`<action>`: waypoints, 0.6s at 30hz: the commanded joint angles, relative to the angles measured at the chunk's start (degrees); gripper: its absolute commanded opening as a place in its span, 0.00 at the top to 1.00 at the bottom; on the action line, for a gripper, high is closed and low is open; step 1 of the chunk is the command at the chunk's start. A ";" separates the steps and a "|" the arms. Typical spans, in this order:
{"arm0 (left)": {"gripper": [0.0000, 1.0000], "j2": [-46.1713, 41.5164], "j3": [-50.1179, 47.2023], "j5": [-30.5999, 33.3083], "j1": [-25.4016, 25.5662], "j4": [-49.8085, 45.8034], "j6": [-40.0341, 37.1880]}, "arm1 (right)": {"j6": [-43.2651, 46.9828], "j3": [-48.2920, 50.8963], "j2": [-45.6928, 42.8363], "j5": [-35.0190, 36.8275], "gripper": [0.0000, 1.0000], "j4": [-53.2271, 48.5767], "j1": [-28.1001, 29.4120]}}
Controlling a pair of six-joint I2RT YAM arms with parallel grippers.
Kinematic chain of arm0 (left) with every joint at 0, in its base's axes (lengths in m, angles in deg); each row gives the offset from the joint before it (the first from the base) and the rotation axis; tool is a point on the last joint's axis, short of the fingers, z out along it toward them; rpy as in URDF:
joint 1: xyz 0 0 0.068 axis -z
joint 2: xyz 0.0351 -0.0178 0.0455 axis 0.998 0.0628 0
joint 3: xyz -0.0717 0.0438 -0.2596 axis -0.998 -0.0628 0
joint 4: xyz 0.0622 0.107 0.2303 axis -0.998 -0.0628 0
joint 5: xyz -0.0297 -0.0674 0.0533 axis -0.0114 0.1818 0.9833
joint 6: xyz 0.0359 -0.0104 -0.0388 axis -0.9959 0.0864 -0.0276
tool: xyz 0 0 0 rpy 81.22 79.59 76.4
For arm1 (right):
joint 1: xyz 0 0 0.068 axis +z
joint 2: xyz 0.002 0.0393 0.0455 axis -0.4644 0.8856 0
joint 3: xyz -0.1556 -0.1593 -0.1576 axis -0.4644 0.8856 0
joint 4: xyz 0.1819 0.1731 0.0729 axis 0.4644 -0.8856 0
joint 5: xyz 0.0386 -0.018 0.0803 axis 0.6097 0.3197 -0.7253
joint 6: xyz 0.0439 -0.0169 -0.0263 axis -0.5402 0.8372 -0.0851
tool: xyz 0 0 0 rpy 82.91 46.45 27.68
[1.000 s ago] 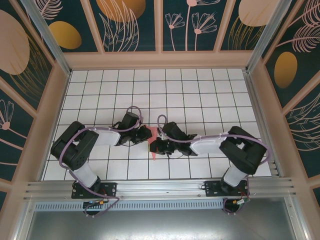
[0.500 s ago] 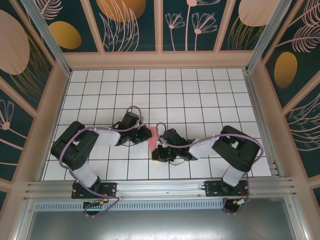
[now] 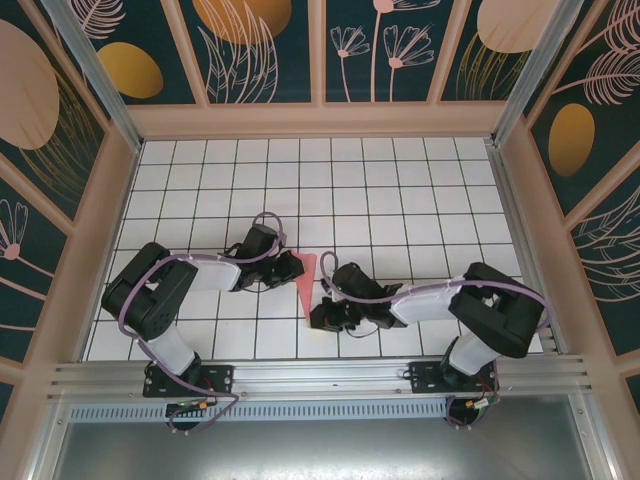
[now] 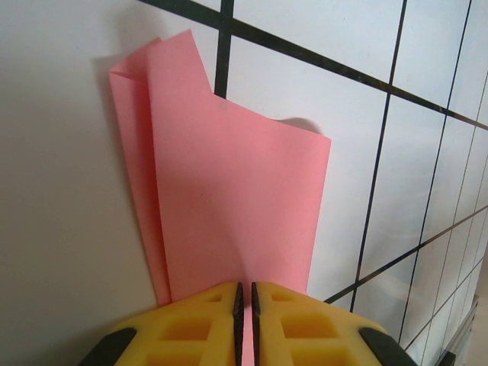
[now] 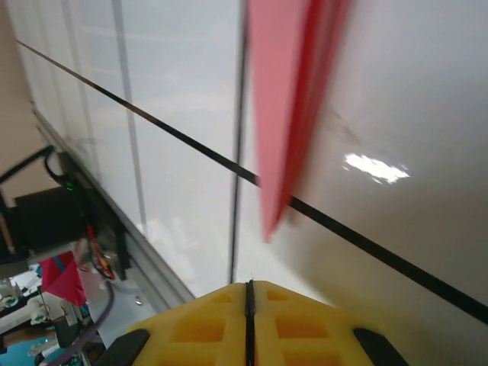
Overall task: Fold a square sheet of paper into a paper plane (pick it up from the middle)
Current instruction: Fold the wing for the fifth time at the center of the table.
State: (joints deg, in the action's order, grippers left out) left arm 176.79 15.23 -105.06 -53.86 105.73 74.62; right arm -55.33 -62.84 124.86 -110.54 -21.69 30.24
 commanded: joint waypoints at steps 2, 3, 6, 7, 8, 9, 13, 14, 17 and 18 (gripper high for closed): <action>0.83 4.58 -1.12 6.76 -0.03 -1.67 -0.97 | 1.08 -4.29 -0.41 4.32 0.88 -1.09 -2.03; 0.83 4.62 -0.97 6.68 -0.05 -1.63 -0.89 | 0.72 -5.27 0.87 4.60 0.88 -1.02 -2.47; 0.83 4.53 -0.85 6.46 -0.02 -1.59 -0.84 | -0.83 -7.56 4.58 4.82 0.88 1.20 -3.14; 0.83 4.42 -0.91 6.38 -0.03 -1.43 -0.66 | -1.12 -8.39 6.03 4.41 0.88 1.32 -3.39; 0.83 4.42 -0.96 6.24 -0.07 -1.31 -0.58 | -1.28 -9.18 7.51 4.41 0.88 1.47 -3.50; 0.83 4.33 -1.01 6.13 -0.02 -1.22 -0.56 | -1.43 -9.56 8.98 4.28 0.88 1.84 -3.51; 0.82 3.36 -0.92 5.60 -0.04 -1.42 -0.80 | -1.40 -9.33 12.56 4.73 0.89 0.01 -3.68; 0.81 2.69 -0.84 5.66 -0.04 -1.62 -1.01 | -1.55 -8.37 13.10 4.36 0.90 0.69 -3.68; 0.79 0.37 0.71 6.19 -0.06 -3.91 -2.35 | -1.08 -7.10 13.99 3.37 0.94 -0.20 -3.50; 0.78 -1.41 1.67 6.43 -0.08 -4.94 -2.96 | -0.90 -6.85 13.95 3.12 0.95 -0.57 -3.42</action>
State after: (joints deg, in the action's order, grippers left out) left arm 175.83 15.53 -104.60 -53.73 104.81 74.44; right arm -56.33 -71.56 136.92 -107.33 -19.57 26.74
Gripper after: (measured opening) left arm 0.214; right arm 0.066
